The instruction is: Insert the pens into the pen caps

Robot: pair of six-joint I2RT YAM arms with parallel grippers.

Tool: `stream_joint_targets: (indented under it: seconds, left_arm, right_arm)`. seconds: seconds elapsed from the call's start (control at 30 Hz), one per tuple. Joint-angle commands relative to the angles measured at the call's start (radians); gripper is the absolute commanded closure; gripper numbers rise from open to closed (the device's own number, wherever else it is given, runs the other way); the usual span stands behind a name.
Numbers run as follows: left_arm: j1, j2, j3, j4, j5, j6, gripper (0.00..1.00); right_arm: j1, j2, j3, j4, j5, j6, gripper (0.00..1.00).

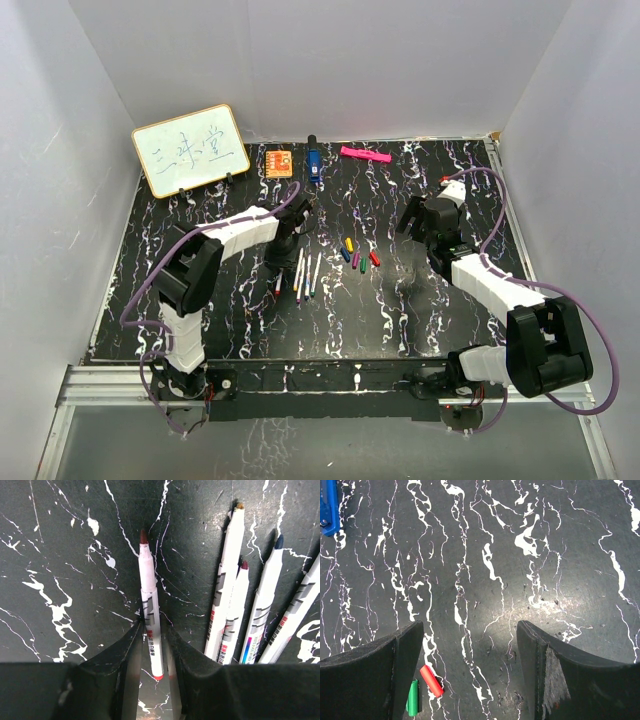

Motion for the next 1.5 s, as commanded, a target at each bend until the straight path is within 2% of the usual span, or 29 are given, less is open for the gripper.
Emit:
stream_joint_targets:
  seconds: [0.0, 0.23, 0.3, 0.4, 0.53, 0.7, 0.8, 1.1, 1.2, 1.47]
  left_arm:
    - [-0.002, 0.09, -0.082, -0.053, 0.064, 0.002, 0.79]
    - [0.019, 0.1, -0.138, -0.029, 0.18, 0.023, 0.85]
    - [0.021, 0.104, -0.159, -0.022, 0.199, 0.031, 0.88]
    - [0.023, 0.104, -0.2, 0.003, 0.227, 0.045, 1.0]
    - [0.023, 0.095, -0.239, 0.037, 0.238, 0.075, 1.0]
    - [0.023, 0.039, -0.243, 0.043, 0.183, 0.091, 1.0]
    - [0.022, -0.008, -0.22, 0.024, 0.149, 0.09, 1.0]
    - [0.023, -0.104, -0.101, -0.118, 0.148, 0.088, 1.0]
    - [0.022, -0.14, -0.058, -0.164, 0.161, 0.095, 1.0]
    - [0.022, -0.228, 0.011, -0.196, 0.211, 0.098, 1.0]
  right_arm:
    - [0.0, -0.001, 0.016, 0.043, 0.024, -0.007, 0.26]
    - [-0.001, -0.009, 0.032, 0.014, 0.046, -0.006, 0.25]
    - [0.0, -0.007, 0.035, 0.008, 0.043, -0.005, 0.25]
    - [0.0, 0.003, 0.041, -0.001, 0.037, -0.003, 0.25]
    - [0.0, 0.04, 0.06, -0.022, 0.007, -0.001, 0.25]
    - [0.0, 0.1, 0.079, -0.044, -0.104, -0.018, 0.25]
    - [0.016, 0.135, 0.085, -0.049, -0.164, -0.036, 0.28]
    - [0.136, 0.193, 0.129, -0.1, -0.106, -0.086, 0.36]
    - [0.154, 0.193, 0.132, -0.111, -0.119, -0.088, 0.4]
    - [0.17, 0.216, 0.14, -0.161, -0.126, -0.082, 0.41]
